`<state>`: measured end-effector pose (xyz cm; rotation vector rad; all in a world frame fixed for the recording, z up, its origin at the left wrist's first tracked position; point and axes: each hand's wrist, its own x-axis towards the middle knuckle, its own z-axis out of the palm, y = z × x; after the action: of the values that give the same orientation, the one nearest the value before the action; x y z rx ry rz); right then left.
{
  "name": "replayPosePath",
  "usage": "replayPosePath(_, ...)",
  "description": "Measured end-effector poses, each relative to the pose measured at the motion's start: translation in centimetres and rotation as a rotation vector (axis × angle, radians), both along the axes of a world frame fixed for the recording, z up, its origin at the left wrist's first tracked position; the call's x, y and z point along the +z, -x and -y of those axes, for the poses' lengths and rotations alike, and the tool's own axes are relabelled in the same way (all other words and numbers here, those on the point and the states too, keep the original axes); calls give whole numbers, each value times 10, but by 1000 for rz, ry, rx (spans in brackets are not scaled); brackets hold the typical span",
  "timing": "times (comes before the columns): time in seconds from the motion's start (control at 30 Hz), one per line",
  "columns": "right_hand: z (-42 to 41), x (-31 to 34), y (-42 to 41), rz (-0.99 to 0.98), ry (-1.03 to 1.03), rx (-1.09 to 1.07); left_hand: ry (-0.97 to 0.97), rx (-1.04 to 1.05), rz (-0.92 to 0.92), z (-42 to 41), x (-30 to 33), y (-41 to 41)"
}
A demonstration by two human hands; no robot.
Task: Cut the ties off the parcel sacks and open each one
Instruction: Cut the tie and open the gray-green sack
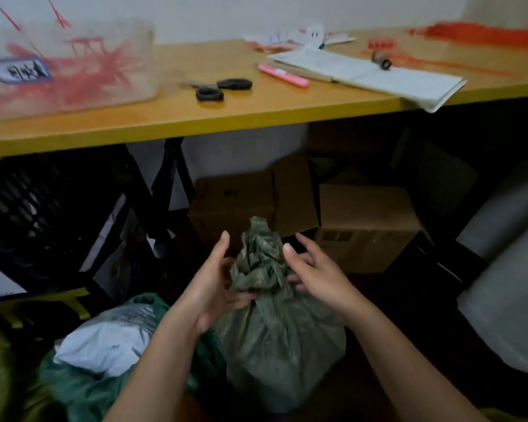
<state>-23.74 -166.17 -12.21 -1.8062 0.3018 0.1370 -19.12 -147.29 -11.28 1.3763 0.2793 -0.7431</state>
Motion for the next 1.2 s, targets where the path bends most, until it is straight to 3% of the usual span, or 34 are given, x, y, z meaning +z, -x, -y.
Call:
replayPosePath(0.17,-3,17,23,-125,-240,11,-14,-83,36,18,11,20)
replayPosePath(0.33,4,11,44,24,-50,-12,35,74,23,35,3,35)
replayPosePath(0.47,12,8,54,79,-46,-115,117,153,55,45,2,47)
replayPosePath(0.53,18,6,56,102,-123,-175,189,170,61,50,2,52)
replayPosePath(0.73,32,6,62,62,-640,-274,381,260,-32,55,-4,58)
replayPosePath(0.9,29,8,64,53,-610,-225,443,227,-88,58,-4,59)
replayPosePath(1.03,32,7,61,48,-712,-298,548,402,-214,57,-3,56)
replayPosePath(1.2,39,10,58,93,-773,-380,572,543,-195,46,-3,49)
